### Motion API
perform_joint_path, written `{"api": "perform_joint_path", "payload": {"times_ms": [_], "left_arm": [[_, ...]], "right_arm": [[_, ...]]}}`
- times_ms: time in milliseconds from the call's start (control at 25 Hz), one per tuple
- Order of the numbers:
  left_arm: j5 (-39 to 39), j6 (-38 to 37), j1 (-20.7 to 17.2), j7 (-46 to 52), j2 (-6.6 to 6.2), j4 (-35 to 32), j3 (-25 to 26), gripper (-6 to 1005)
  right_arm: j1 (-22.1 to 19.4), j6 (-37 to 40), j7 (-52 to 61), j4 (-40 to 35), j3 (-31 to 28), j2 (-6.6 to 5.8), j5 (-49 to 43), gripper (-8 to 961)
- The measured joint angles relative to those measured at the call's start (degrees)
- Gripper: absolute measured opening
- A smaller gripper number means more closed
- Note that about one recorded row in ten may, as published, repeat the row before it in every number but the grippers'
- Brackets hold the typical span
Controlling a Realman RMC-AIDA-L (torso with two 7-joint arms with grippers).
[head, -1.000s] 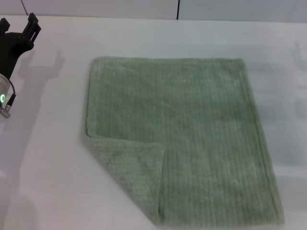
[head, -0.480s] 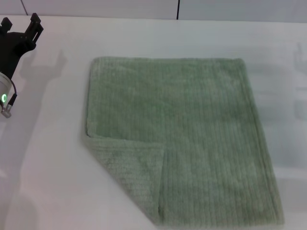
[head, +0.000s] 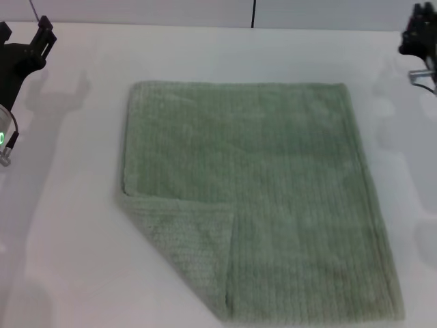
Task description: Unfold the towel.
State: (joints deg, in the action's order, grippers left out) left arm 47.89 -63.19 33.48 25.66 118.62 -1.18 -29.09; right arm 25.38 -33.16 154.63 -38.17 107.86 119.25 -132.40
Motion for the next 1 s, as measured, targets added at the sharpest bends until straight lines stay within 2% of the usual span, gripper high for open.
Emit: {"api": "perform_joint_path", "payload": {"times_ms": [120, 280, 400, 520, 640, 760, 880, 1000], "left_arm": [[0.0, 0.0, -0.1, 0.0, 0.03, -0.2, 0.0, 799], [0.0, 0.0, -0.2, 0.0, 0.06, -0.2, 0.0, 799], [0.0, 0.0, -0.3, 0.0, 0.04, -0.2, 0.2, 799], [-0.1, -0.2, -0.3, 0.0, -0.04, -0.2, 0.4, 799], [-0.2, -0.3, -0.1, 0.0, -0.06, -0.3, 0.4, 799], [-0.2, -0.3, 0.0, 0.0, -0.06, -0.3, 0.4, 799], [-0.2, -0.3, 0.2, 0.0, -0.06, -0.5, 0.4, 799], [-0.1, -0.3, 0.3, 0.2, -0.03, -0.9, 0.4, 799]], "right_arm": [[-1.7, 12.6, -6.3, -9.0, -4.2, 0.16, 0.1, 101], [-2.6, 32.9, -9.0, -19.7, -11.5, 0.18, 0.2, 44], [-1.9, 48.8, -9.0, -25.3, -17.7, -0.08, 0.2, 1], [0.2, 63.2, -8.8, -28.8, -24.0, -0.28, 0.0, 1], [3.9, 76.6, -8.7, -29.9, -30.1, -0.65, -1.0, 0], [8.2, 86.6, -8.4, -29.3, -35.7, -0.84, -5.2, 0], [12.9, 93.3, -8.1, -26.4, -39.2, -1.13, -10.6, 0], [17.3, 96.6, -8.1, -21.9, -40.8, -2.24, -13.3, 1]]}}
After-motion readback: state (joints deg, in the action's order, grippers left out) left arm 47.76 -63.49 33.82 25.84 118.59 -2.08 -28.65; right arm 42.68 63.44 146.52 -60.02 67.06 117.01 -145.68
